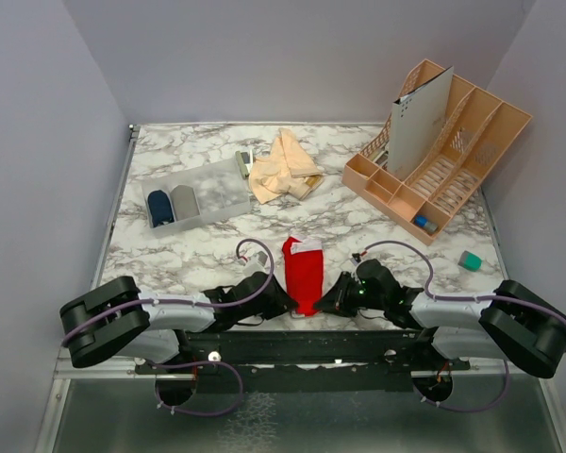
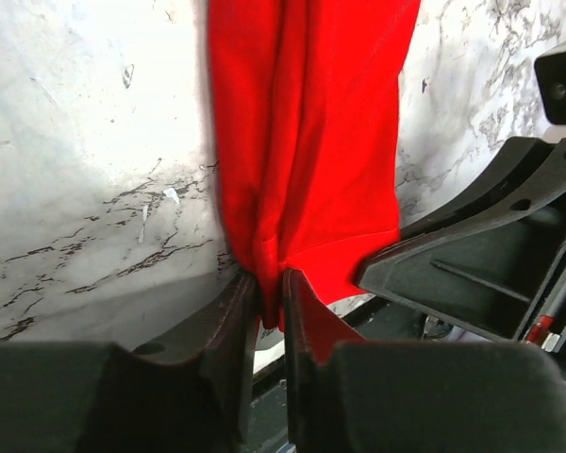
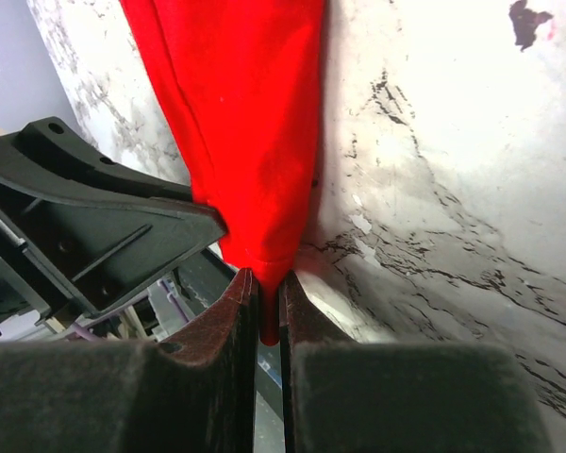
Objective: Roll the underwear
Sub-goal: Roll the underwear to the center of the board.
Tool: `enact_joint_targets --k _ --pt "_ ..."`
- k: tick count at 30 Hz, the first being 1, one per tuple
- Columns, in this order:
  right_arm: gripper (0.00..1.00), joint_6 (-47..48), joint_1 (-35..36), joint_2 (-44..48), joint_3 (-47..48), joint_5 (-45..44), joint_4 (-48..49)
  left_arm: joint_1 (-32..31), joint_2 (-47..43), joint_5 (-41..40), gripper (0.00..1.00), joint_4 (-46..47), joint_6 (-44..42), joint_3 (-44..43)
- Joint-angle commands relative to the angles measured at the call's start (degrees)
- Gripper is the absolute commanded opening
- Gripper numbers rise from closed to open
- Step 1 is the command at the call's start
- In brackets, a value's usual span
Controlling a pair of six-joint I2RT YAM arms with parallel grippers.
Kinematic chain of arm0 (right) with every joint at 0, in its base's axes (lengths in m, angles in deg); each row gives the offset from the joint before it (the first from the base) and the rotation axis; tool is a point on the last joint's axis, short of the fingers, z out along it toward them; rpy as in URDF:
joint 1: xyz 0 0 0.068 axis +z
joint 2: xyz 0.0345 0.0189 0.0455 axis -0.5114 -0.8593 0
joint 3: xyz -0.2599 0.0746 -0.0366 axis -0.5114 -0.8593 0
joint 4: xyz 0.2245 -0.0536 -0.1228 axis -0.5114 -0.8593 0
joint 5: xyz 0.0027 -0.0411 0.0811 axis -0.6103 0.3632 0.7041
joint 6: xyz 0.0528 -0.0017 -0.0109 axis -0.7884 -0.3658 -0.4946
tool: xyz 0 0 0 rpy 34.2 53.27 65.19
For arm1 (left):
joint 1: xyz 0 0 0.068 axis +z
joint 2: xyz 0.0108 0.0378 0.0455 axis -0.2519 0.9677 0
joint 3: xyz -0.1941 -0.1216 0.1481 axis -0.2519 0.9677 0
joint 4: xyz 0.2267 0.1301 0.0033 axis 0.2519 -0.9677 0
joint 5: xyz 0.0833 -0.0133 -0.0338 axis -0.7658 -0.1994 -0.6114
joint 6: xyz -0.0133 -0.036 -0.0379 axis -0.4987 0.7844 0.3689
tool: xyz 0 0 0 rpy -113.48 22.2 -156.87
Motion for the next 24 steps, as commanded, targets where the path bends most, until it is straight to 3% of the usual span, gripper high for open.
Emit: enact_joint_targets --k 1,5,8,11,13,17,20,21,24 --pt "0.13 0.1 0.0 -0.5 -0.9 1.5 1.2 -0.1 2.3 0.3 0.16 -10.5 -3.0 1.8" --pt "0.18 1.2 0.0 -0.1 -1.1 2.2 2.7 0.0 1.8 0.4 0.01 -10.4 -4.6 1.4" --pt "0.31 6.8 0.0 0.4 0.3 6.1 5.3 0.6 1.1 0.4 0.00 -14.4 -9.3 -1.2" --pt "0.60 15.6 0.0 1.9 5.5 6.1 -3.1 3.8 -1.1 3.1 0.00 -17.6 -14.3 -2.0" --pt "0.70 21.6 0.0 2.8 9.1 2.7 -9.4 7.4 -3.2 8.0 0.00 -17.9 -17.5 -1.1" --pt "0.74 34.4 0.0 6.7 11.0 -3.6 -13.1 15.3 -7.0 16.0 0.00 -21.2 -22.6 0.0" --pt "0.76 46.6 0.5 12.2 6.8 -4.2 -4.7 18.8 -7.8 20.1 0.00 -24.4 -26.0 -0.8" --pt "0.86 50.7 0.9 14.1 5.1 -5.2 -1.0 19.7 -7.6 21.3 0.00 -25.0 -27.1 -1.2" --pt "0.88 66.2 2.2 16.9 3.9 -7.3 3.1 22.7 -6.2 26.5 0.00 -25.6 -30.9 -2.5"
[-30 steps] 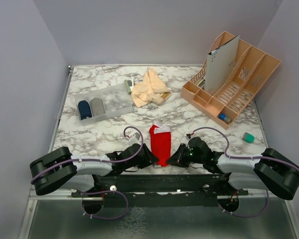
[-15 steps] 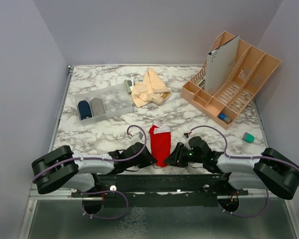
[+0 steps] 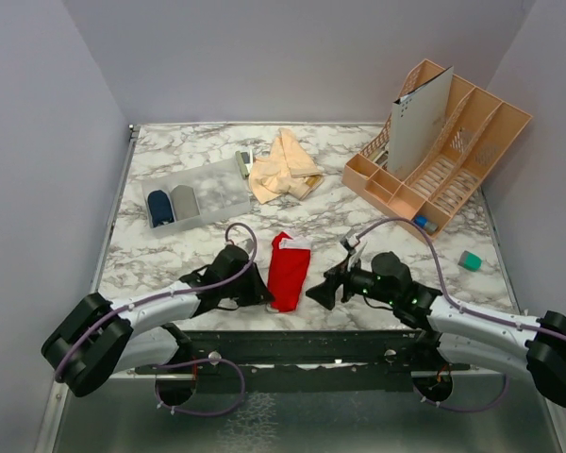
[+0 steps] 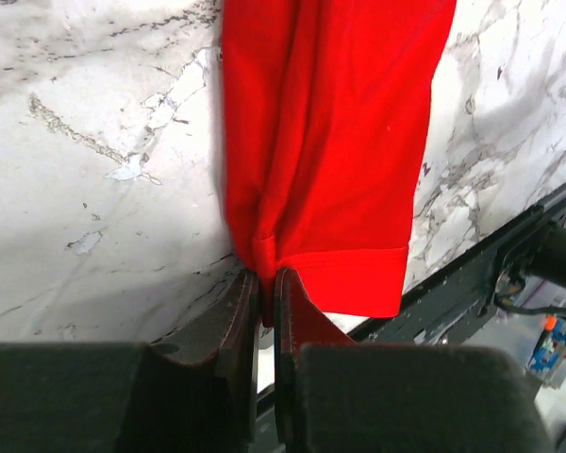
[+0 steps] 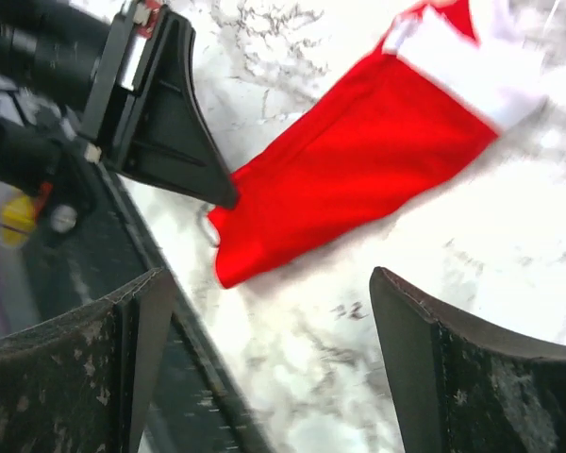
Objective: Roll the underwear
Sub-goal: Roll the underwear to the center of the board.
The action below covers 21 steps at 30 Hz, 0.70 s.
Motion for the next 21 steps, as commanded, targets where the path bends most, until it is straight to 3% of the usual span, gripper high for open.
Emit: enact_joint_targets --k 1,6,9,12,16,21 --pt "0.88 29.4 1.8 2.3 -1.8 -5.4 6.8 4.3 2.2 10.5 0.00 -8.9 -10.0 -1.0" --pt "0.83 55.7 4.5 -4.0 1.9 0.5 4.2 8.2 4.3 14.9 0.00 -7.5 -10.0 -1.6" --pt "0.82 67.8 10.3 -8.3 4.2 -3.6 0.7 10.3 6.3 18.1 0.00 -5.7 -9.4 -1.4" --pt "0.80 74.6 13.8 -12.7 5.4 -6.4 -2.5 12.7 8.5 21.7 0.00 -3.7 -8.7 -1.6" --pt "0.76 78.7 18.7 -15.4 1.5 -7.7 6.1 14.1 10.6 24.2 0.00 -3.9 -9.1 -2.6" --pt "0.68 82.2 22.5 -19.5 1.6 -10.6 7.0 14.8 13.7 26.5 0.00 -1.8 -8.6 -2.3"
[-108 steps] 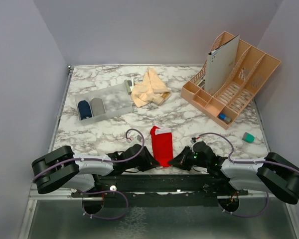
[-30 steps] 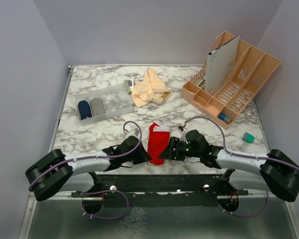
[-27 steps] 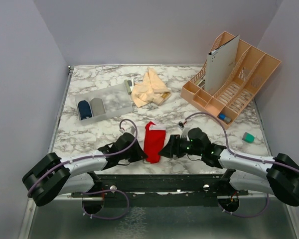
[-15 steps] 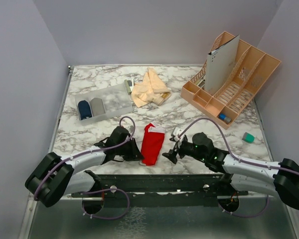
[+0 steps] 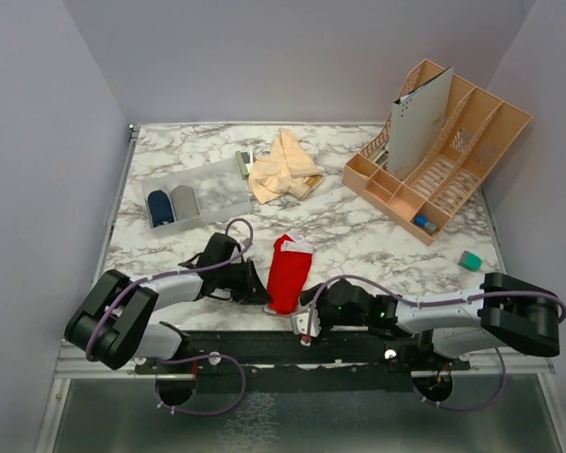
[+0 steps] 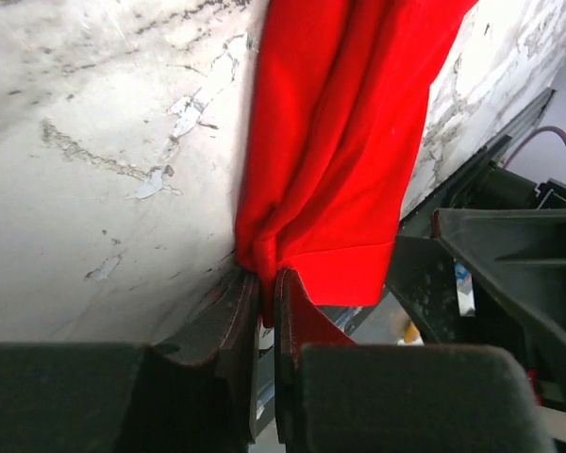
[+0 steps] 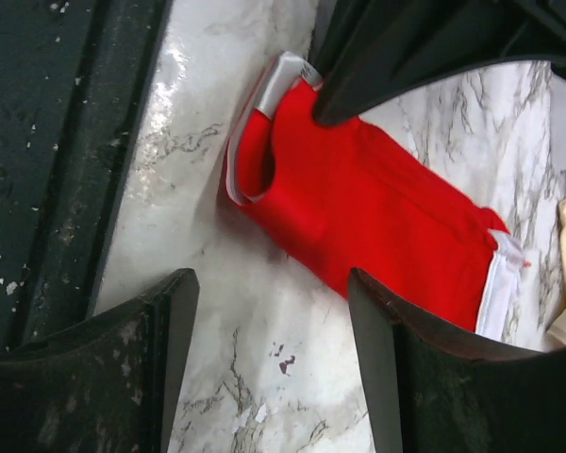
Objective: Roll the underwear
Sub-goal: Roll the underwear to the center of the board.
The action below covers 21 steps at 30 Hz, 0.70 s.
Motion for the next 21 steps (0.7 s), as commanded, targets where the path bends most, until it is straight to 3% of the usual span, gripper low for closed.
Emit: enact_joint_targets --k 1,9,14,17,21 --pt "0.67 6.9 2.6 -3.2 -1.7 -4.1 6.9 0.6 3.8 3.0 0.00 -0.9 -1.4 0.5" --pt "0.56 11.4 3.8 -10.5 -1.8 -6.0 14.1 1.4 5.0 3.4 0.00 -0.9 -1.9 0.0" --pt "0.41 11.9 4.2 -12.0 -1.5 -6.0 14.6 1.4 4.9 3.2 0.00 -0.9 -1.8 0.2" --pt "0.41 11.7 4.5 -12.1 -1.7 -4.0 15.9 1.5 4.7 2.9 0.00 -0.9 -1.6 0.4" --pt "0.48 11.9 5.1 -11.9 -1.7 -2.8 16.0 1.6 4.8 2.8 0.00 -0.9 -1.5 0.3"
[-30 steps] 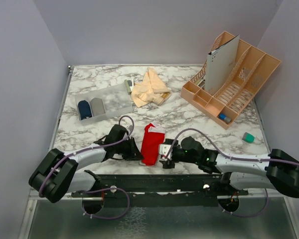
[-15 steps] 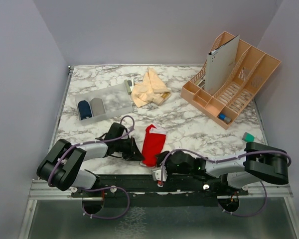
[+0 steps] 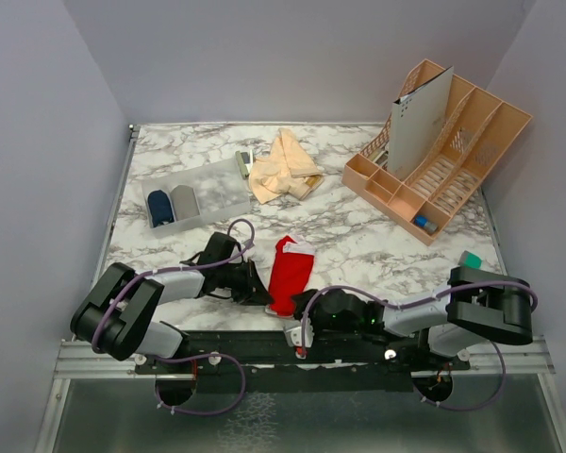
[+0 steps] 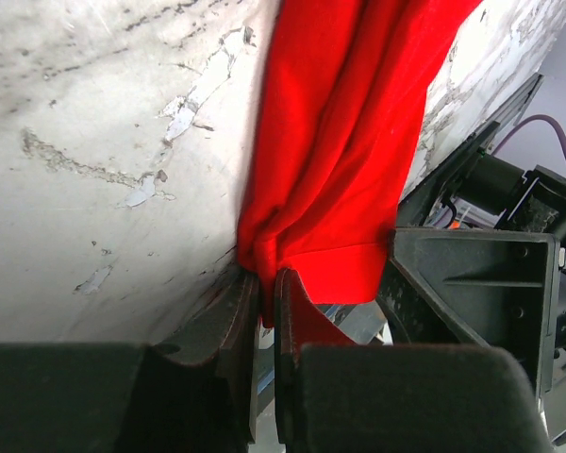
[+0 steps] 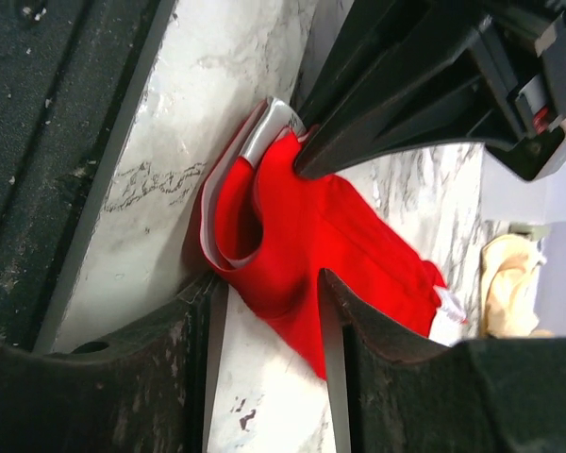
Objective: Roll the underwear
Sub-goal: Roll the underwear to the center of the board.
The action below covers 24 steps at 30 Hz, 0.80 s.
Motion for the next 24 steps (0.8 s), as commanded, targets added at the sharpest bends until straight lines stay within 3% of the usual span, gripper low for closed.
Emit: enact_joint_targets --k 1,12,16,20,24 --pt "0.49 0.7 1.1 -0.9 -0.6 2.2 0.6 0.4 1.0 -2.1 0.00 -2.6 -1.5 0.7" --pt "0.37 2.0 1.6 -4.2 0.7 1.9 2.9 0.6 0.9 -2.3 0.00 -1.3 -1.4 1.1" --pt "0.37 1.5 1.6 -4.8 0.6 2.1 3.9 0.6 0.8 -2.6 0.00 -1.5 -1.2 1.2" --pt "0.44 0.4 1.6 -4.2 0.4 2.9 4.2 0.7 0.8 -3.0 0.00 -1.3 -1.0 1.6" --pt "0.37 0.0 1.7 -4.5 0.2 2.9 5.5 0.8 0.8 -3.2 0.00 -1.3 -0.9 1.6"
